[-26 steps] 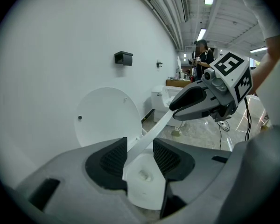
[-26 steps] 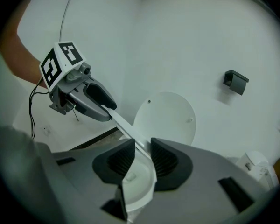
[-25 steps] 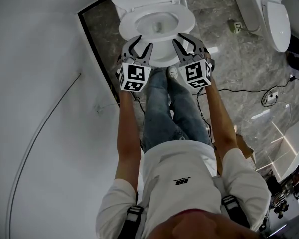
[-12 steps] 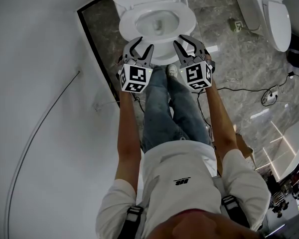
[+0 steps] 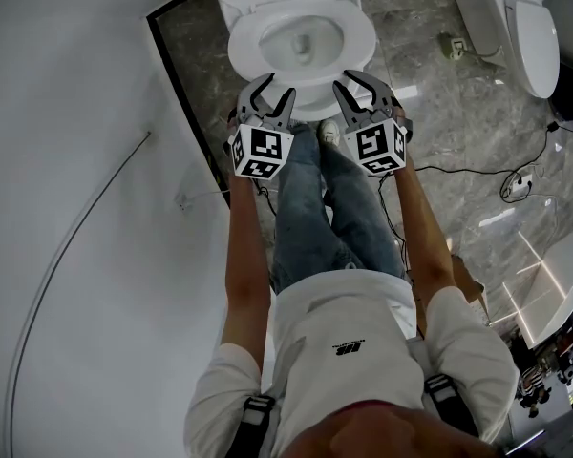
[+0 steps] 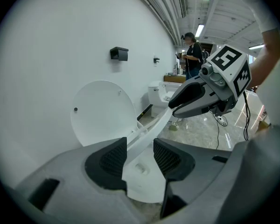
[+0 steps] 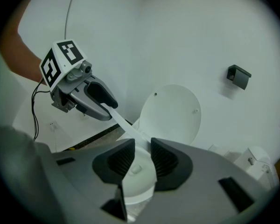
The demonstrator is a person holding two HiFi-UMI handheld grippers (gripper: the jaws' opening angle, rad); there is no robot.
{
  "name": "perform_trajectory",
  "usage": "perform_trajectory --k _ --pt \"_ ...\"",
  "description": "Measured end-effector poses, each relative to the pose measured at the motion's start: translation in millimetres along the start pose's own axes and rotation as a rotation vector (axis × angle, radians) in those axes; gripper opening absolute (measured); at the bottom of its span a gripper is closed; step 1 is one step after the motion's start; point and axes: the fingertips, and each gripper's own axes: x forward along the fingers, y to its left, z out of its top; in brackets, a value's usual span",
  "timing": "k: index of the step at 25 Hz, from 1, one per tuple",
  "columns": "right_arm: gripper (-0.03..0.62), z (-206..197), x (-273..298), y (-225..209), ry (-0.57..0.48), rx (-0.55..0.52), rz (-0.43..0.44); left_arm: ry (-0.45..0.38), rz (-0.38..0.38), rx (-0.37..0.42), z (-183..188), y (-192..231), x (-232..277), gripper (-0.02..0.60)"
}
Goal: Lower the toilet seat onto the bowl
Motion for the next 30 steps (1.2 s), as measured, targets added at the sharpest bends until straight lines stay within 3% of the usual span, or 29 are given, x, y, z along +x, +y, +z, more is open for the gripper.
perform_trajectory --k 30 --pt "0.109 -56.8 -4.9 46.4 0.082 0.028 0.063 0.093 -0.044 0.040 -60.5 -47.8 3.8 0.187"
